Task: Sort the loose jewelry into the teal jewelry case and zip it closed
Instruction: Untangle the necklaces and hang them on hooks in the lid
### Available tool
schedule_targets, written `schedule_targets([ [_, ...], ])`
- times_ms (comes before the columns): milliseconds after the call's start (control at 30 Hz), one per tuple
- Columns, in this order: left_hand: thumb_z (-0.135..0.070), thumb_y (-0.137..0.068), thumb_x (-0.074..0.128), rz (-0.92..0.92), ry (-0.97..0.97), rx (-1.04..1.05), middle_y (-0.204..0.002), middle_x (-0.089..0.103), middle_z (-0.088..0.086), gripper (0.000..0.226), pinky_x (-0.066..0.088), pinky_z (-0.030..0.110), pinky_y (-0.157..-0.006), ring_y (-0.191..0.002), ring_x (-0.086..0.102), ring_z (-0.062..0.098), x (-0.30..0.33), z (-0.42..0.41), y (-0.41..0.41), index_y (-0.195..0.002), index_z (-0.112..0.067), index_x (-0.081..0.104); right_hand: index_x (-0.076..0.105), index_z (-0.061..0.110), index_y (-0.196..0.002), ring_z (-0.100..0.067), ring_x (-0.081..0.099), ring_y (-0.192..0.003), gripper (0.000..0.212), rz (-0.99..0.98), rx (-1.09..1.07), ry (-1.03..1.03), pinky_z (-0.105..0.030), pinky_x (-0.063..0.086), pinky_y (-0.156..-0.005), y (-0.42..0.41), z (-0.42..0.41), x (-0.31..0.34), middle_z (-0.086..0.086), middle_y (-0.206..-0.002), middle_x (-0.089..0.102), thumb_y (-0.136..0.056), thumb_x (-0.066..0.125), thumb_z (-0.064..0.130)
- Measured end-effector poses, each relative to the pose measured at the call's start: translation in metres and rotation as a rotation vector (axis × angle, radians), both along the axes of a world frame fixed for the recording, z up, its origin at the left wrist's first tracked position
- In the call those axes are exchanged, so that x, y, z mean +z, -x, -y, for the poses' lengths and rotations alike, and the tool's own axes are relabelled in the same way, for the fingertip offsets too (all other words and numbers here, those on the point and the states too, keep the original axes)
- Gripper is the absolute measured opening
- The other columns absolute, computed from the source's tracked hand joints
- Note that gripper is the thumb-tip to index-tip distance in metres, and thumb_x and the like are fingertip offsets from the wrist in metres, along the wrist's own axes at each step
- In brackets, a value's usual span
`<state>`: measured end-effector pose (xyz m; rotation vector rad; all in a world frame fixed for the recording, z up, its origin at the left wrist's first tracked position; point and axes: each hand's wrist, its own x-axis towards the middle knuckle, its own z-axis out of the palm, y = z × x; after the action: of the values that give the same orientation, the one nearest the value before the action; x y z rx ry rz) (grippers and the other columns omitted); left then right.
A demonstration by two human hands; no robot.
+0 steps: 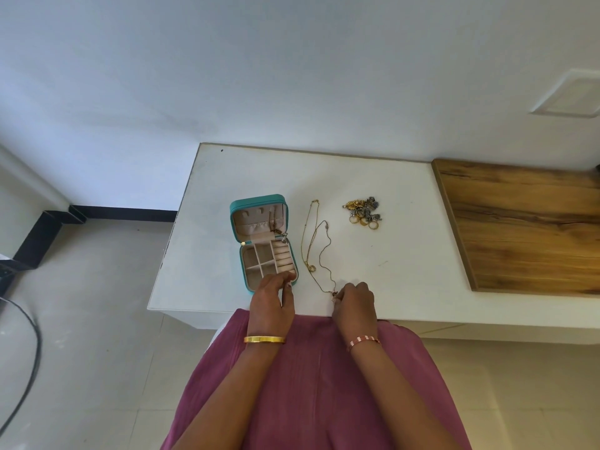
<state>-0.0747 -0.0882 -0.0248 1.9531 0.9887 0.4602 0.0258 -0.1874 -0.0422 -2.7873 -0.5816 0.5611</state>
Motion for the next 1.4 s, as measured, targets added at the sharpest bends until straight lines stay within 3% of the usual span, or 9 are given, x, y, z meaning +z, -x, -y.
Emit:
schedule_targets([
  [233,-0.004,-0.088,0.053,-0.015,-0.001,0.007,-0.112,0.063,0.01,0.023,0.043,0.021,-0.086,-0.103,0.06,0.022,-0.001,0.0,0.0,-0.107,-0.007,0.064,0.045,0.003,-0.114,-0.028,0.046,-0.109,0.025,0.077,0.034,0.014,-0.032,0.041,-0.085,0.005,-0.003,-0.002,-0.015,-0.118,0.047,-0.089,0.042,0.002],
  [400,-0.003,-0.087,0.053,0.0,0.0,0.013,-0.109,0.064,0.011,0.022,0.043,0.022,-0.086,-0.101,0.06,0.023,-0.002,-0.001,-0.001,-0.105,-0.007,0.065,0.053,0.003,-0.095,-0.024,0.056,-0.089,0.006,-0.054,-0.113,-0.413,-0.022,0.036,-0.068,-0.003,-0.007,0.007,-0.013,-0.097,0.061,-0.09,0.049,0.002],
  [500,-0.002,-0.087,0.053,0.002,-0.002,0.021,-0.109,0.065,0.011,0.022,0.042,0.021,-0.086,-0.101,0.06,0.022,-0.002,-0.002,-0.001,-0.104,-0.007,0.066,0.056,0.01,-0.082,-0.014,0.056,-0.069,0.013,-0.189,-0.24,-0.68,-0.016,0.043,-0.06,-0.007,-0.013,0.025,-0.004,-0.077,0.062,-0.086,0.054,-0.002],
  [700,-0.003,-0.088,0.052,0.005,0.035,0.047,-0.111,0.065,0.011,0.022,0.041,0.021,-0.085,-0.101,0.059,0.022,0.004,-0.003,-0.001,-0.105,-0.007,0.065,0.063,0.003,-0.086,-0.003,0.054,-0.043,0.009,-0.381,-0.345,-0.931,-0.016,0.048,-0.047,-0.031,-0.028,0.07,-0.007,-0.065,0.064,-0.085,0.057,-0.002],
  [933,-0.004,-0.089,0.05,0.034,0.15,0.131,-0.115,0.064,0.01,0.022,0.042,0.023,-0.089,-0.106,0.06,0.025,0.021,-0.007,0.001,-0.105,-0.008,0.064,0.06,0.009,-0.075,-0.006,0.055,-0.042,0.018,-0.475,-0.379,-1.043,-0.017,0.049,-0.046,-0.046,-0.04,0.117,-0.011,-0.066,0.062,-0.086,0.055,-0.003],
  [1067,-0.006,-0.091,0.047,0.078,0.219,0.146,-0.117,0.062,0.01,0.022,0.046,0.028,-0.092,-0.109,0.059,0.024,0.046,-0.007,0.001,-0.105,-0.009,0.064,0.062,0.004,-0.082,-0.011,0.056,-0.048,0.01,-0.485,-0.363,-1.082,-0.017,0.049,-0.047,-0.043,-0.042,0.145,-0.012,-0.067,0.061,-0.086,0.055,-0.003],
  [1233,-0.007,-0.091,0.046,0.119,0.238,0.088,-0.099,0.062,0.004,0.023,0.044,0.022,-0.082,-0.086,0.057,0.013,0.079,-0.004,-0.004,-0.103,-0.007,0.066,0.063,0.007,-0.078,-0.015,0.057,-0.054,0.012,-0.499,-0.281,-1.13,-0.018,0.05,-0.049,-0.031,-0.035,0.179,-0.012,-0.068,0.063,-0.087,0.057,0.0],
  [1333,-0.007,-0.093,0.044,0.19,0.436,-0.005,-0.079,0.064,0.001,0.025,0.05,0.016,-0.067,-0.069,0.058,0.009,0.103,0.002,-0.007,-0.103,0.002,0.064,0.063,0.008,-0.077,-0.013,0.058,-0.054,0.014,-0.519,-0.21,-1.149,-0.017,0.05,-0.051,-0.018,-0.025,0.199,-0.011,-0.068,0.063,-0.087,0.056,0.001],
  [1400,-0.012,-0.095,0.043,0.229,0.593,-0.037,-0.073,0.063,0.001,0.026,0.051,0.014,-0.06,-0.066,0.059,0.012,0.12,0.009,-0.007,-0.092,0.0,0.066,0.064,0.007,-0.079,-0.015,0.058,-0.056,0.013,-0.531,-0.165,-1.146,-0.018,0.051,-0.052,-0.008,-0.018,0.212,-0.01,-0.069,0.064,-0.087,0.056,0.002],
])
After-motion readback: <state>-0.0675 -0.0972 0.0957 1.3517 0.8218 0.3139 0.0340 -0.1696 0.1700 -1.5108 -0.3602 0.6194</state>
